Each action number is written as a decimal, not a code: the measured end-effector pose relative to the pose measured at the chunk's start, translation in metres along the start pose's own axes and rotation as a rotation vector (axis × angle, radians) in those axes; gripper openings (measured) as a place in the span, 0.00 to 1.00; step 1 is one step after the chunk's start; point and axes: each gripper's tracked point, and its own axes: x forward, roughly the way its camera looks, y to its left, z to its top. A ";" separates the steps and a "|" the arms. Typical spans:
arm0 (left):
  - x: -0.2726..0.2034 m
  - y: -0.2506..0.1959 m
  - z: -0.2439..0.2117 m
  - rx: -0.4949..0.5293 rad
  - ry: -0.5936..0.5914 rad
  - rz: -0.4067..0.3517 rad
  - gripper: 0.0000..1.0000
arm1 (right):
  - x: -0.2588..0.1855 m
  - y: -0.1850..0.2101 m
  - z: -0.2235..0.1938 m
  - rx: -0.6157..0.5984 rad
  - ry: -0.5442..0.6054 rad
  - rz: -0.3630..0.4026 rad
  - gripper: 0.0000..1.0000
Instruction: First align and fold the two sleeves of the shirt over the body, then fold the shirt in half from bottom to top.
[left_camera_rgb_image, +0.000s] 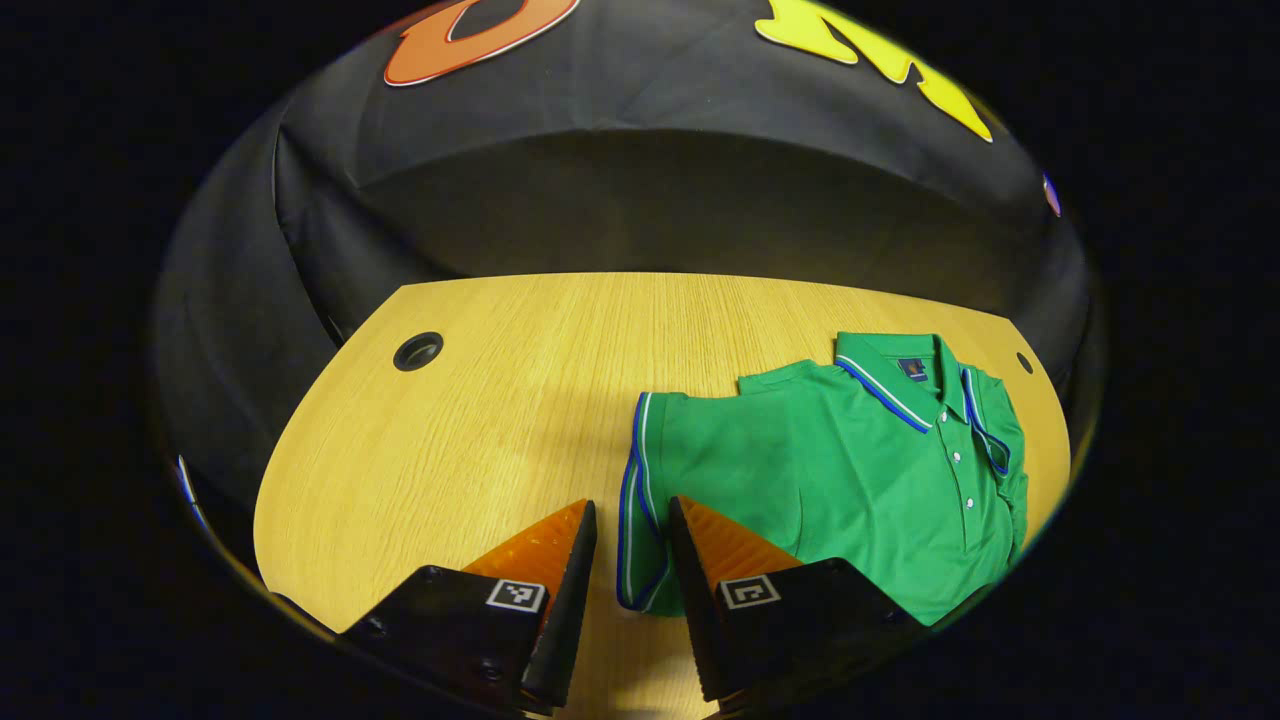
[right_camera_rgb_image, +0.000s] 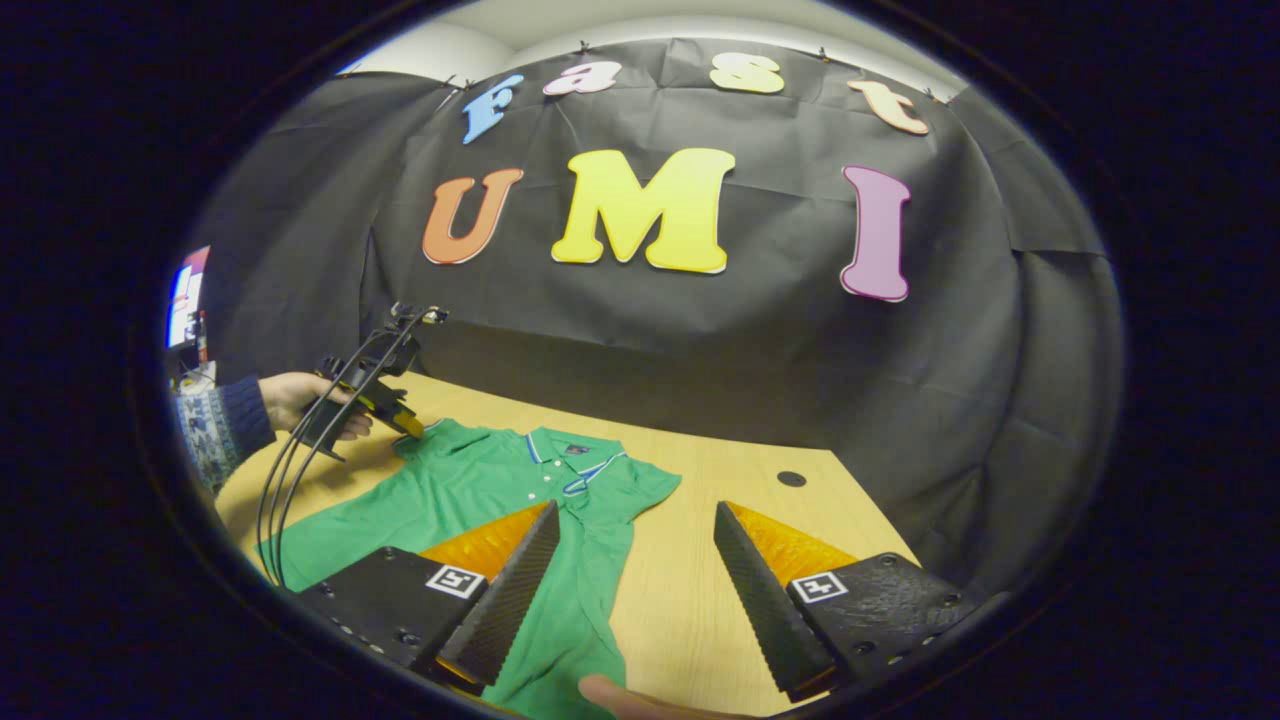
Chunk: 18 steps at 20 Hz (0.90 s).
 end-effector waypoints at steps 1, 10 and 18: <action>0.002 -0.003 -0.001 -0.002 0.007 -0.003 0.48 | -0.002 -0.003 -0.001 -0.002 -0.001 -0.005 0.95; 0.000 -0.009 -0.007 -0.037 0.047 0.002 0.07 | -0.007 -0.001 -0.011 -0.006 0.002 -0.011 0.95; -0.022 -0.036 0.020 0.005 -0.012 0.038 0.03 | -0.007 -0.009 -0.020 -0.017 -0.008 -0.038 0.95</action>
